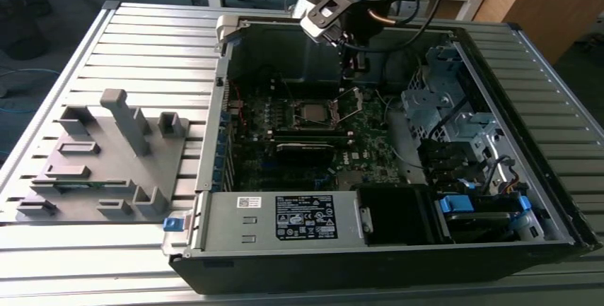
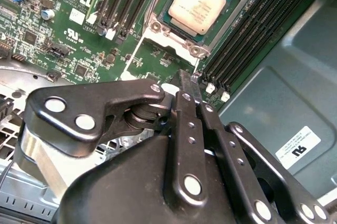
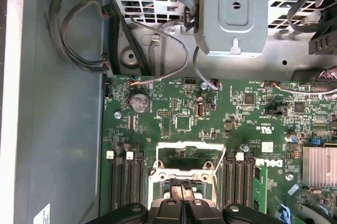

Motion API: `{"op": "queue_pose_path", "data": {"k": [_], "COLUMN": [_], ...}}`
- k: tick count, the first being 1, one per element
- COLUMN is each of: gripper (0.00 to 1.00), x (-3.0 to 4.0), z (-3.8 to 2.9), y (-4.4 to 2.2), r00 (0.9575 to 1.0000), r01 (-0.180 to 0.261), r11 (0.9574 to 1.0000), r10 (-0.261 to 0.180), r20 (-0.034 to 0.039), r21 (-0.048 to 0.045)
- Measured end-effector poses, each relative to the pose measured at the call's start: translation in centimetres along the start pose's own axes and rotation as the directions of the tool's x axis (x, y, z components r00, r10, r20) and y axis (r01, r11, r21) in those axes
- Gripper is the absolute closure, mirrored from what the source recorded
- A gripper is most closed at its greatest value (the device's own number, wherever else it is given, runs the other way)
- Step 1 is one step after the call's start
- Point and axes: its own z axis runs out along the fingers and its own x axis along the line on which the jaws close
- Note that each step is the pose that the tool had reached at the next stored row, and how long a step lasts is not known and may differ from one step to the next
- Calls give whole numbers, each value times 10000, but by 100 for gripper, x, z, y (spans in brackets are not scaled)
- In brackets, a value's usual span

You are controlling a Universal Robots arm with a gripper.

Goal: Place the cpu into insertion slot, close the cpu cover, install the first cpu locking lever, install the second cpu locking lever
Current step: 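Close the cpu cover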

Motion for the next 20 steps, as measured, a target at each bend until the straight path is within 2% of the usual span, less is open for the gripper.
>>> {"op": "queue_pose_path", "data": {"k": [13, 20], "gripper": [89, 89], "x": [24, 42], "z": [4, 9], "y": [58, 120], "r00": [10000, 10000], "r01": [0, 0], "r11": [10000, 10000], "r10": [0, 0], "r20": [0, -1], "r21": [0, -1]}}
